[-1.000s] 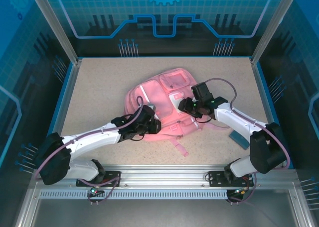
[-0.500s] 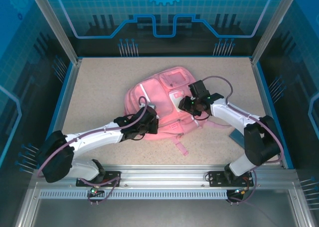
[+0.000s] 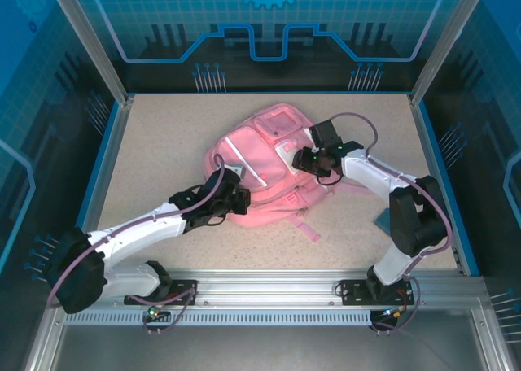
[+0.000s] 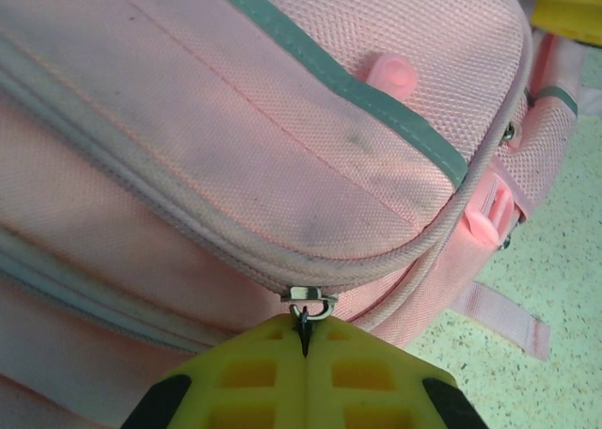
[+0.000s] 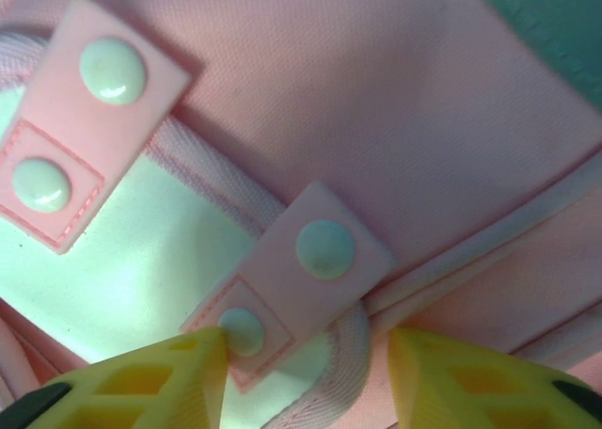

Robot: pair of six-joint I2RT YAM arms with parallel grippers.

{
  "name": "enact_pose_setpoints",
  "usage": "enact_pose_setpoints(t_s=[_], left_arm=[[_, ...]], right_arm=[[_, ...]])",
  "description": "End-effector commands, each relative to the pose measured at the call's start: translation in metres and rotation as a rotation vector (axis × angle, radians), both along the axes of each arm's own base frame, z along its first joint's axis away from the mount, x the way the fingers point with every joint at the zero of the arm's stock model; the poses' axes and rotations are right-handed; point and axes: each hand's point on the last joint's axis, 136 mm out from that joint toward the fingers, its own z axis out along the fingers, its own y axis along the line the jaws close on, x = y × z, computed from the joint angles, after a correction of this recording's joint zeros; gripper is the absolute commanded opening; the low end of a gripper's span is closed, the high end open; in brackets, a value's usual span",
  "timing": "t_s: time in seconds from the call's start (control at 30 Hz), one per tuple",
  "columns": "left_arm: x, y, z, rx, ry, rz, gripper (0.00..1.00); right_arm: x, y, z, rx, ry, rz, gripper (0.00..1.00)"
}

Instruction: Pack books, pencil case, and school supplies into a backpack

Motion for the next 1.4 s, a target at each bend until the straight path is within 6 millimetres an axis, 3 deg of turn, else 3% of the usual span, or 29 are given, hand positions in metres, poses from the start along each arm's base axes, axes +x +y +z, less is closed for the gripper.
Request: enact_pose_setpoints(t_s=[0.0,0.13,0.33,0.5,0.67,0.77,0.8,0.9,0.97,1.17,1.37], left_arm=[[-0.004,-0.025,0.009,-0.04,0.001,-0.125,0.0],[-0.008,-0.058,0.021,-0.087,-0.012,-0.219,0.0],[-0.016,-0.105,0.027,-0.123,-0.008,-0.323,0.0],[-0.015,-0.13,0.031,-0.154,-0.002,-0.352,0.0],[-0.013,-0.134,0.03,-0.152,0.0,-0.346,0.0],[-0.013,-0.128,0.028,-0.119,-0.001,-0.341,0.0],[-0.014,-0.123,0.026,-0.099,-0.001,-0.337,0.0],[-0.014,-0.105,0.022,-0.034,-0.003,-0.321,0.0],[-0.014,-0.088,0.018,-0.003,0.006,-0.307,0.0],[-0.008,-0.03,0.011,0.019,0.013,-0.244,0.0],[0.023,0.019,0.0,0.027,0.002,-0.11,0.0]], right_arm=[[0.003,-0.018,0.039,0.008,-0.074,-0.04,0.59],[-0.035,-0.02,0.043,0.078,0.007,-0.067,0.65],[-0.079,0.004,0.037,0.289,0.088,-0.051,0.67],[-0.085,0.019,0.039,0.374,0.101,-0.053,0.66],[-0.084,0.028,0.026,0.386,0.131,-0.031,0.55],[-0.083,0.031,0.016,0.373,0.149,-0.016,0.4],[-0.076,0.033,0.024,0.371,0.127,-0.006,0.33],[-0.073,0.022,0.018,0.282,0.12,-0.008,0.12],[-0.071,0.012,0.014,0.219,0.11,-0.008,0.04],[-0.059,-0.019,0.013,0.057,0.053,-0.003,0.0],[-0.032,-0.032,0.018,0.0,0.004,0.035,0.0]])
